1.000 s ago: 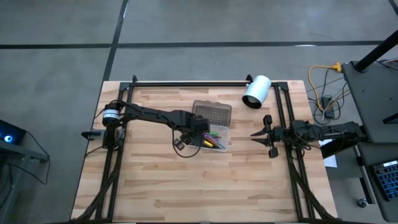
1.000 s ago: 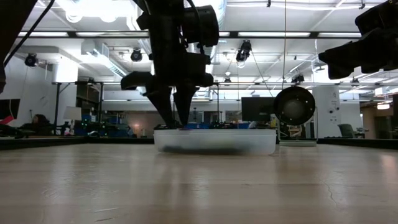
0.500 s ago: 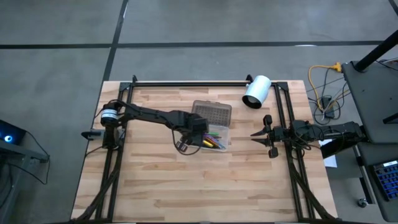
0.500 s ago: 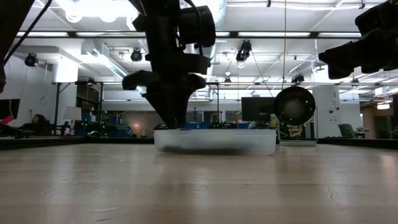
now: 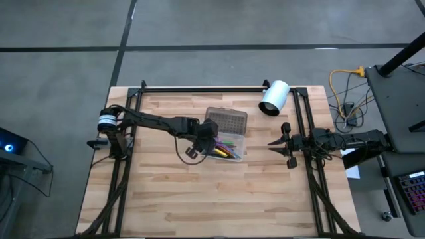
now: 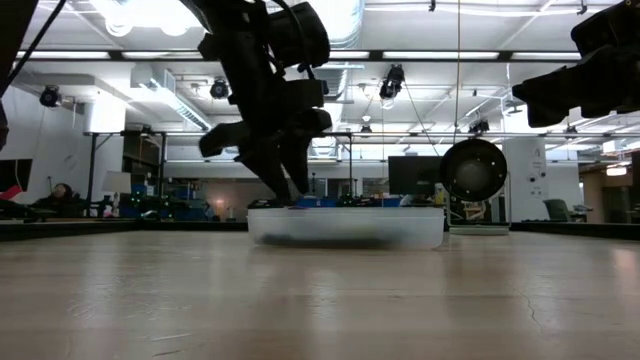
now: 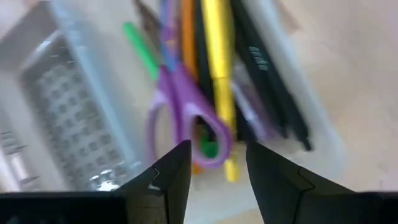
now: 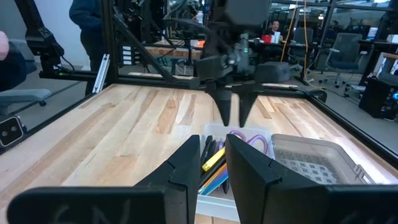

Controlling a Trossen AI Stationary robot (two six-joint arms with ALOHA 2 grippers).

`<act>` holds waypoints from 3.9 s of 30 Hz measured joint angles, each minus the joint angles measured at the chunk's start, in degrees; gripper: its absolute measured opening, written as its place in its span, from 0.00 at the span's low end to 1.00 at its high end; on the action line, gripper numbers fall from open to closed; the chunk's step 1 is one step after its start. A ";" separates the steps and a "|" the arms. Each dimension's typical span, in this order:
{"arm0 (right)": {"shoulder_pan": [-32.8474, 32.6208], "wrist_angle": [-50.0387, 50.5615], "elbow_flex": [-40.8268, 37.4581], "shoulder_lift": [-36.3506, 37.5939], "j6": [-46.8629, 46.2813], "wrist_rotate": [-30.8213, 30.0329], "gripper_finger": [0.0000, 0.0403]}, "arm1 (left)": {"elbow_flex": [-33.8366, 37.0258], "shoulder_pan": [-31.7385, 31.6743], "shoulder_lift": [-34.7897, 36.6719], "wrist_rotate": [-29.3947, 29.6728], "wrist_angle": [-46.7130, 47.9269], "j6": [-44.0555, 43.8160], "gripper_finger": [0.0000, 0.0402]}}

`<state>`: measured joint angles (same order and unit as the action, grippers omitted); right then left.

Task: Pick & place school supplies into a supply box
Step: Close the white and black supply box

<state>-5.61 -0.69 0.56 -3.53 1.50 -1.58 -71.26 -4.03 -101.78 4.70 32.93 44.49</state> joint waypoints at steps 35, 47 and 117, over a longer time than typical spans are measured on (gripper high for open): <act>0.01 -0.07 0.01 0.02 0.00 -0.03 0.17 | -14.55 -23.56 -8.31 -6.21 1.51 10.08 0.35; -0.01 0.00 0.01 -0.17 0.00 0.00 0.17 | -29.61 -25.70 -20.04 -10.44 11.46 11.58 0.35; 0.01 0.00 0.01 -0.33 0.00 -0.02 0.17 | -26.76 -27.36 -22.05 -10.18 6.59 8.98 0.00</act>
<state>-5.61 -0.69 0.58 -3.86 1.50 -1.61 -98.03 -31.39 -123.83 -5.48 39.52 53.47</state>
